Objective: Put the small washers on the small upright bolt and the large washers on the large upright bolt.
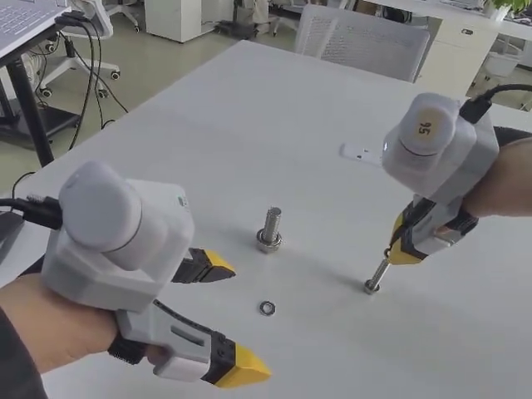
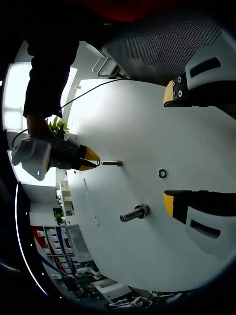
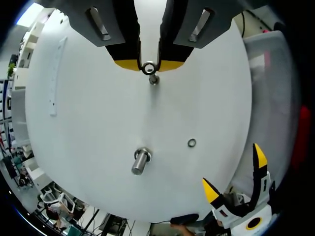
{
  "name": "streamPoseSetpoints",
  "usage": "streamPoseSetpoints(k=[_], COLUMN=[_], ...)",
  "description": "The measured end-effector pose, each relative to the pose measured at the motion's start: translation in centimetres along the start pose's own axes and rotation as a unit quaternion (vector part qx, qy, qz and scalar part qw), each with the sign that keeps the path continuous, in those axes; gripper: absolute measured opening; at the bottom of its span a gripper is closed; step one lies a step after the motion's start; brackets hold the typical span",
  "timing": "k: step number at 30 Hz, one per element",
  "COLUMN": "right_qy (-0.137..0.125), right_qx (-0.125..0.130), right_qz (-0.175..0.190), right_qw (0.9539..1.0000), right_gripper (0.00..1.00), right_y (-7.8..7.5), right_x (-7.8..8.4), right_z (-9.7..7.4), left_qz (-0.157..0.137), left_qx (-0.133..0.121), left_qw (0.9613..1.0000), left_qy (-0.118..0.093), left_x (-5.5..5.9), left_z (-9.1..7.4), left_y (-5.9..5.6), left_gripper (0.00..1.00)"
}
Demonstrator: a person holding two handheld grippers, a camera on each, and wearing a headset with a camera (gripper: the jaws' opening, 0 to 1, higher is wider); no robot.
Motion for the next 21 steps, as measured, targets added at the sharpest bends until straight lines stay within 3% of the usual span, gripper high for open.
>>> streamPoseSetpoints(k=[21], right_qy=[0.007], right_qx=[-0.011], right_qz=[0.000], right_qw=[0.9999], right_gripper=[0.14], right_y=[-0.08], right_x=[-0.10], right_z=[0.84], left_qz=[-0.002], left_qx=[0.000], left_qw=[1.0000], left_qy=[0.002], left_x=[0.09], left_z=[-0.17], left_y=[0.13], left_gripper=[0.68])
Point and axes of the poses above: the centre of the closed fingertips' face, and the gripper's own axes: z roughly forward along the fingers, y roughly to its left, x roughly out of its underside, the point moved 7 cm from there along -z, roughly backward along the fingers, and after that the axes turned 14 degrees about z, right-handed, at the moved point
